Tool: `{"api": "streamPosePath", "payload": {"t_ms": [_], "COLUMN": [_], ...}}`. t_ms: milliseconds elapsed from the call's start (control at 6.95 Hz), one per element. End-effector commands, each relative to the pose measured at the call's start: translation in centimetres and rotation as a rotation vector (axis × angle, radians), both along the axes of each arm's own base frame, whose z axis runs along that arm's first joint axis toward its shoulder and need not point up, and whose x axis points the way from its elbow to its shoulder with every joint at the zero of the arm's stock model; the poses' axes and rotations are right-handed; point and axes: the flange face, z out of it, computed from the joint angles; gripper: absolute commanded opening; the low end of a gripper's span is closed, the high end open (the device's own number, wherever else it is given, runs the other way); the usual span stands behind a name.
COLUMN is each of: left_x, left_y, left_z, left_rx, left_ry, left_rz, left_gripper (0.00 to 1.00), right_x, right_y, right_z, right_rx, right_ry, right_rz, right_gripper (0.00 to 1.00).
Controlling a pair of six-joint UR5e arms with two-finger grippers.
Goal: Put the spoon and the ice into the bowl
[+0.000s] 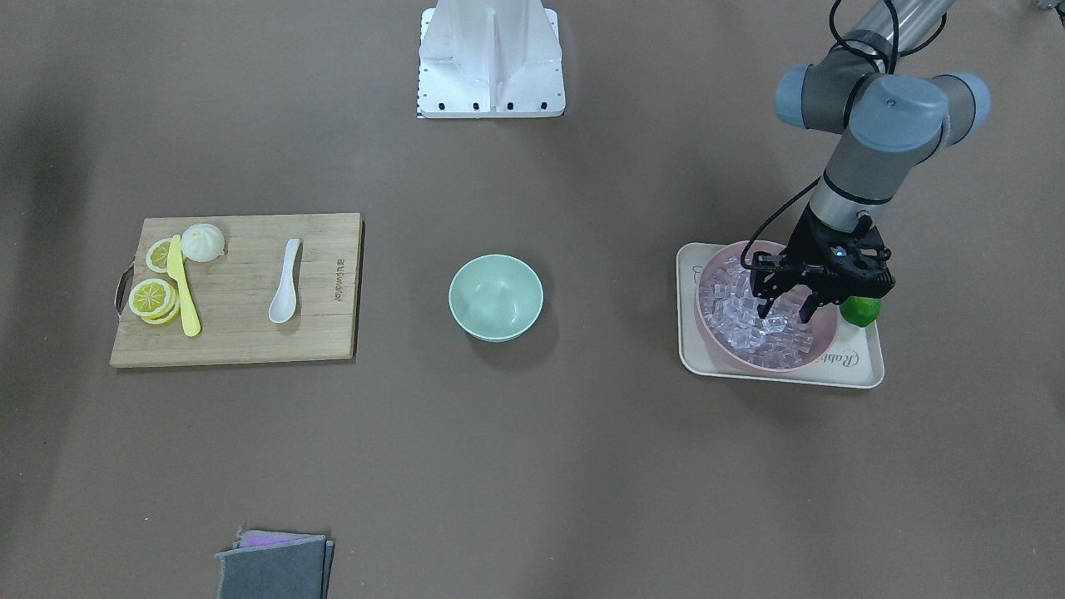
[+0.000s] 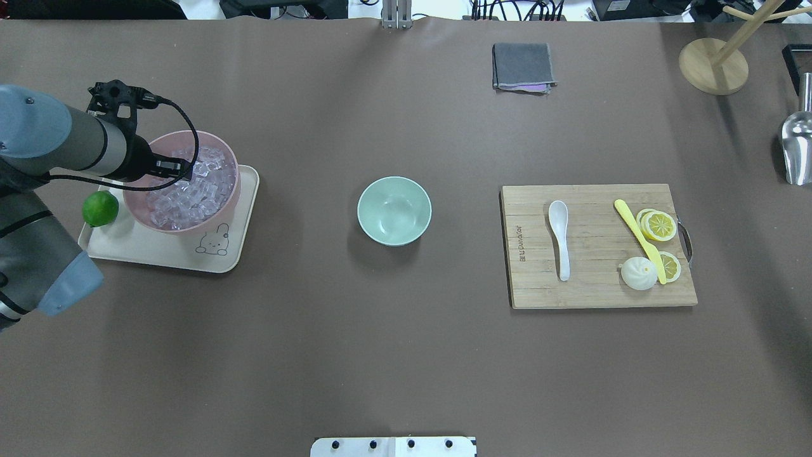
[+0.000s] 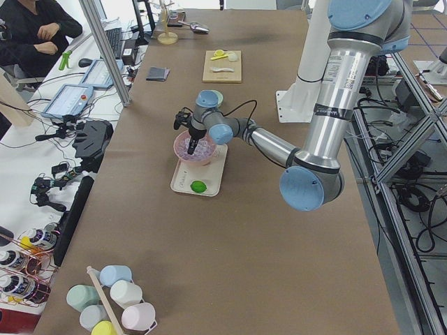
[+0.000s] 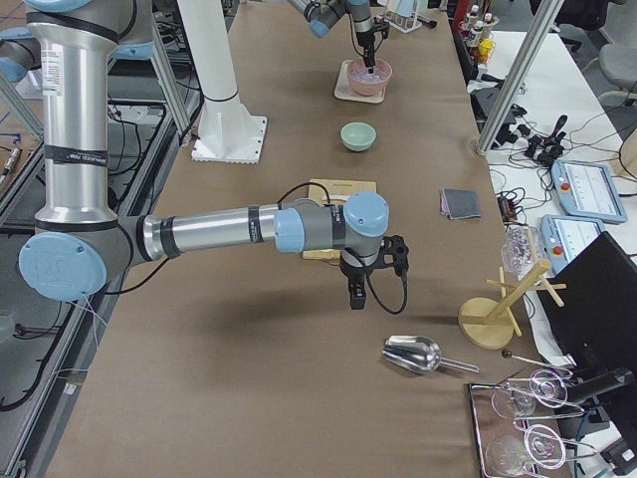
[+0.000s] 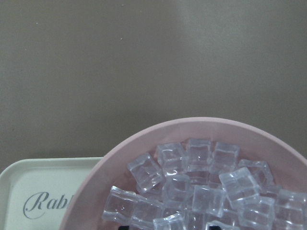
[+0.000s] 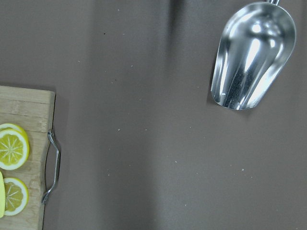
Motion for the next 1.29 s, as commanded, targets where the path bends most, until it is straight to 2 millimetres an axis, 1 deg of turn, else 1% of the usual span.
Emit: {"api": "streamPosePath", "payload": {"t_ms": [0, 144, 575, 863, 1150], "left_x": [0.11, 0.16, 0.25, 0.63, 0.72], "left_y": [0.02, -0.04, -0.11, -0.50, -0.60], "left_z": [0.34, 0.16, 0.52, 0.52, 0.71], "left_rx": [0.002, 0.004, -0.001, 0.000, -0.003], "left_ry": [-0.007, -0.005, -0.009, -0.010, -0.012], "left_rz": [0.010, 0.010, 0.011, 0.014, 0.014], "left_gripper": [0.62, 0.58, 0.58, 0.58, 0.58], "right_x": [0.00, 0.07, 0.00, 0.00, 0.00], "right_y": [0.04, 0.05, 0.04, 0.04, 0.05], "right_z": [-0.18, -0.25, -0.25, -0.25, -0.55], "right_rx": [0.003, 0.004, 0.004, 0.004, 0.010], "right_ry": [0.000, -0.001, -0.001, -0.001, -0.001], "right_rz": [0.001, 0.002, 0.001, 0.001, 0.001], "right_gripper": [1.00, 1.00, 1.00, 1.00, 1.00]}}
